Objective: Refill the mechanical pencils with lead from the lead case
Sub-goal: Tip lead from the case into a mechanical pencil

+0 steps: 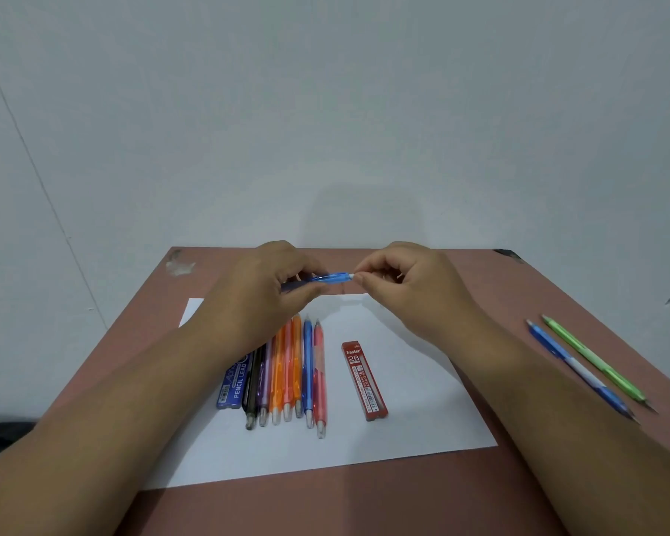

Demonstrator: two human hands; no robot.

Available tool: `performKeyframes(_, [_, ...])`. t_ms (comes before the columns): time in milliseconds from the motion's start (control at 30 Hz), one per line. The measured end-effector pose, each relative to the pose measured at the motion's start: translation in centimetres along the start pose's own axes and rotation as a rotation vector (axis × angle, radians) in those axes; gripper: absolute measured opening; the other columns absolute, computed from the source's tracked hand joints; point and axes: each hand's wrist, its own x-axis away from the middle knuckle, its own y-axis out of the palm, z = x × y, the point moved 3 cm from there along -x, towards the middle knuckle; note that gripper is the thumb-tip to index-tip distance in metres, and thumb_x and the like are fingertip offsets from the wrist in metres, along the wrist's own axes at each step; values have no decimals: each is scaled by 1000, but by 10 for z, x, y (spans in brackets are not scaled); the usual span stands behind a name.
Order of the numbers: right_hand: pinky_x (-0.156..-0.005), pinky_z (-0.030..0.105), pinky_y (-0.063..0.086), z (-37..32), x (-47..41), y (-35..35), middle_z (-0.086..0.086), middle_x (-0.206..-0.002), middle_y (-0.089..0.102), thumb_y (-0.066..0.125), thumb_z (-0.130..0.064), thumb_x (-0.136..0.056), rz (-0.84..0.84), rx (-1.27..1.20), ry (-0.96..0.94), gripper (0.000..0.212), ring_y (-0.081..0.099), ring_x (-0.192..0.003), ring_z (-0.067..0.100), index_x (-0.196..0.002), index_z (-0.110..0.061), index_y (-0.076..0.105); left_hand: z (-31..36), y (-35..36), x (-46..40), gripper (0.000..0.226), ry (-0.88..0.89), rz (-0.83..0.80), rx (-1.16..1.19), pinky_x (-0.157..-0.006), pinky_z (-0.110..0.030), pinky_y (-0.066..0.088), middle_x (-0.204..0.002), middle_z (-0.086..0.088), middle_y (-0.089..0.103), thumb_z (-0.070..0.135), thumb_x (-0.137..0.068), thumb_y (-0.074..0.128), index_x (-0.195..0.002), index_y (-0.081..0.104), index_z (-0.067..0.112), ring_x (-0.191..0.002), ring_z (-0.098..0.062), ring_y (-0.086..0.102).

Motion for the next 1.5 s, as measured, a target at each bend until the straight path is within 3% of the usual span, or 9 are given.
performKeyframes(200, [-63,11,45,3,-2,-4,-11,-83,68,74,-18,-90,-32,3,22,17,57,-74,2,-80,-32,73,-1,1,0,26,-8,-12,6,-72,-16,42,-99,13,65,42,-91,64,-113,71,31,-89,-5,56])
performKeyframes(400, [-65,8,44,29,-12,-20,-11,-87,71,75,-23,-90,38,61,143,6,62,-81,3,-85,-23,79,-3,-2,0,24,-30,22,0,-70,-13,41,-97,9,65,34,-92,67,-115,73,27,-87,-6,56])
performKeyframes(533, [-58,4,41,52,-14,-20,-20,-77,72,77,-21,-87,-21,72,296,9,61,-70,-8,-79,-24,80,-3,0,1,24,-24,11,7,-73,-17,46,-98,9,66,35,-92,67,-115,72,28,-89,-7,57])
performKeyframes(667, [-56,2,42,60,-11,-14,-23,-77,74,74,-17,-88,-114,97,333,14,65,-73,-10,-81,-26,82,-4,0,1,24,-25,5,10,-75,-23,49,-99,10,66,35,-92,68,-115,72,29,-89,-7,57])
performKeyframes(1000, [-60,8,44,61,-12,-15,-19,-86,75,75,-24,-89,-170,157,362,10,66,-78,-7,-87,-29,83,-3,0,1,25,-41,-12,12,-71,-15,43,-99,11,66,37,-91,68,-113,73,28,-89,-5,57])
performKeyframes(1100, [-64,4,41,55,-13,-19,-24,-88,70,73,-20,-90,-116,158,337,12,63,-86,-9,-88,-29,80,-3,0,1,24,-35,-3,16,-72,-16,44,-99,11,66,36,-91,69,-113,73,28,-89,-5,57])
performKeyframes(1233, [-67,5,42,29,-10,-20,-15,-88,70,75,-22,-90,14,37,185,12,58,-74,-4,-99,-28,80,-3,0,1,23,-32,-4,30,-74,-16,45,-98,11,66,36,-91,68,-112,73,29,-90,-6,58])
performKeyframes(1400, [-70,8,47,1,-2,-1,-14,-92,69,79,-28,-87,-61,-16,36,22,60,-85,-2,-109,-30,77,0,-1,0,24,2,14,25,-73,-24,49,-93,12,65,41,-89,66,-109,74,29,-86,-7,58])
performKeyframes(1500, [-69,8,48,-1,-2,5,-16,-90,72,77,-26,-89,-75,-56,28,15,63,-86,-3,-103,-32,78,3,0,-1,24,11,-2,31,-73,-24,48,-93,14,64,43,-90,65,-109,74,31,-86,-7,56])
